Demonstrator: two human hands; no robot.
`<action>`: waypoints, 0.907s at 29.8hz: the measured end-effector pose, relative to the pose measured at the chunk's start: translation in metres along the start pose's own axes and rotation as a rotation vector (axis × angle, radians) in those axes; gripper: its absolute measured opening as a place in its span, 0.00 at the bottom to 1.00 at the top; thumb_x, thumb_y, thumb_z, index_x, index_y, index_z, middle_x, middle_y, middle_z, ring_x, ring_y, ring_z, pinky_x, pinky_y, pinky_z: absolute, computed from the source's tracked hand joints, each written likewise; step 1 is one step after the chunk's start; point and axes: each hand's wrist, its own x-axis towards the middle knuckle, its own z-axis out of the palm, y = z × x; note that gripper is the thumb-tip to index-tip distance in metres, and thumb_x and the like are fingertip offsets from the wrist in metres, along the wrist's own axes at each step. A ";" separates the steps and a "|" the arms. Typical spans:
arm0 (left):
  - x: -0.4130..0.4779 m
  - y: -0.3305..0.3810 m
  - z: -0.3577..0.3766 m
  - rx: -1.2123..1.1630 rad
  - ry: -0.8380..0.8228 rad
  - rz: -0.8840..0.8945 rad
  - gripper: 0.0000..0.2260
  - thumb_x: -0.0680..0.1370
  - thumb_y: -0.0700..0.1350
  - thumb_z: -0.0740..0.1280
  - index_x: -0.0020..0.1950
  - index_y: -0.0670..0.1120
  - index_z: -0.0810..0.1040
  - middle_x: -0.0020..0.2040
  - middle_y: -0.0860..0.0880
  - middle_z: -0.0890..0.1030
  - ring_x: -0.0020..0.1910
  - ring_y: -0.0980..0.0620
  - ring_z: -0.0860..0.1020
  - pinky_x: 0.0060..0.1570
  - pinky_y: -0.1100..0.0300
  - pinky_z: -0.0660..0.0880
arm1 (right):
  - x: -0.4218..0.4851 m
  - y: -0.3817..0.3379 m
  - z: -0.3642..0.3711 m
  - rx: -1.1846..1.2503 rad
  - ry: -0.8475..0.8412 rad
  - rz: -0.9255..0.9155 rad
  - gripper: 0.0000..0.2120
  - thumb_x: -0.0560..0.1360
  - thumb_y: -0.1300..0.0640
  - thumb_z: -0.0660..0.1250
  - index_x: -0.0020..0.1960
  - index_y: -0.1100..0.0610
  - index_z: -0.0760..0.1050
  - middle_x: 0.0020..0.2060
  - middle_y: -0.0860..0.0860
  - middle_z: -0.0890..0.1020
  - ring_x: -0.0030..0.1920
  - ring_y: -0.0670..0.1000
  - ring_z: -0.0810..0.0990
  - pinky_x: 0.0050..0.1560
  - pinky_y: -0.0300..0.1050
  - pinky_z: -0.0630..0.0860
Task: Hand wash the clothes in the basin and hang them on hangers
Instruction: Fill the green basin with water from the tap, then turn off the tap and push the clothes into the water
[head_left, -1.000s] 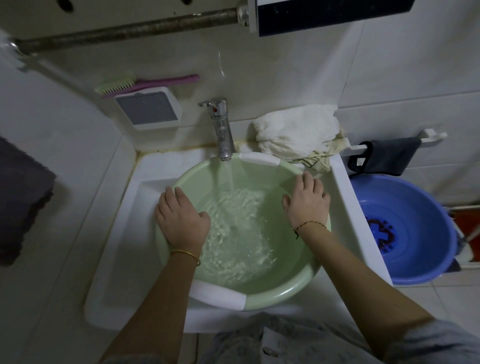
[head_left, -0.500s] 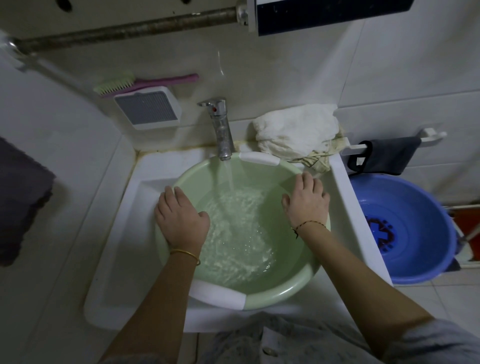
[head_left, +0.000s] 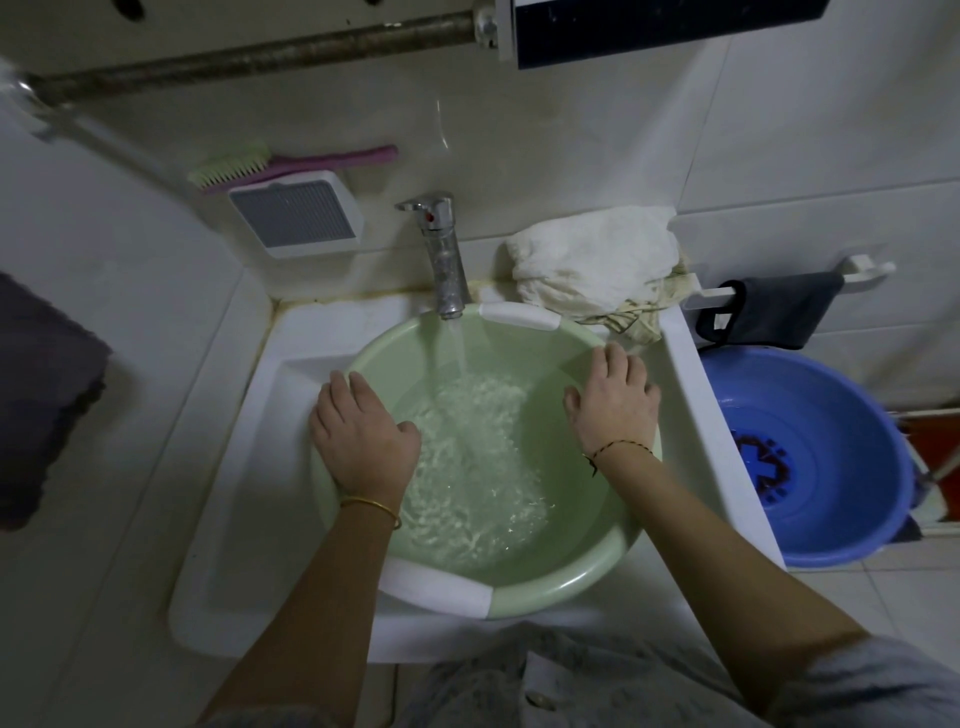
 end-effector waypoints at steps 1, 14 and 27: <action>0.000 0.000 0.000 0.002 -0.002 0.001 0.35 0.59 0.47 0.62 0.63 0.33 0.72 0.64 0.34 0.73 0.62 0.35 0.72 0.61 0.44 0.67 | 0.000 0.000 0.000 0.000 0.000 -0.001 0.29 0.78 0.46 0.57 0.74 0.61 0.57 0.73 0.55 0.60 0.71 0.58 0.60 0.62 0.55 0.65; 0.000 -0.001 0.000 -0.004 -0.019 0.008 0.34 0.59 0.47 0.61 0.63 0.32 0.73 0.63 0.34 0.73 0.61 0.35 0.73 0.61 0.43 0.68 | 0.000 -0.001 0.002 0.003 -0.003 -0.006 0.29 0.78 0.47 0.58 0.73 0.61 0.58 0.72 0.56 0.62 0.69 0.59 0.62 0.60 0.56 0.66; 0.028 0.029 -0.041 -0.322 0.098 0.142 0.34 0.67 0.38 0.64 0.73 0.34 0.61 0.74 0.36 0.60 0.73 0.37 0.59 0.72 0.49 0.55 | -0.001 0.006 0.001 0.073 -0.064 0.023 0.28 0.79 0.48 0.57 0.74 0.59 0.56 0.73 0.55 0.59 0.72 0.58 0.58 0.67 0.56 0.62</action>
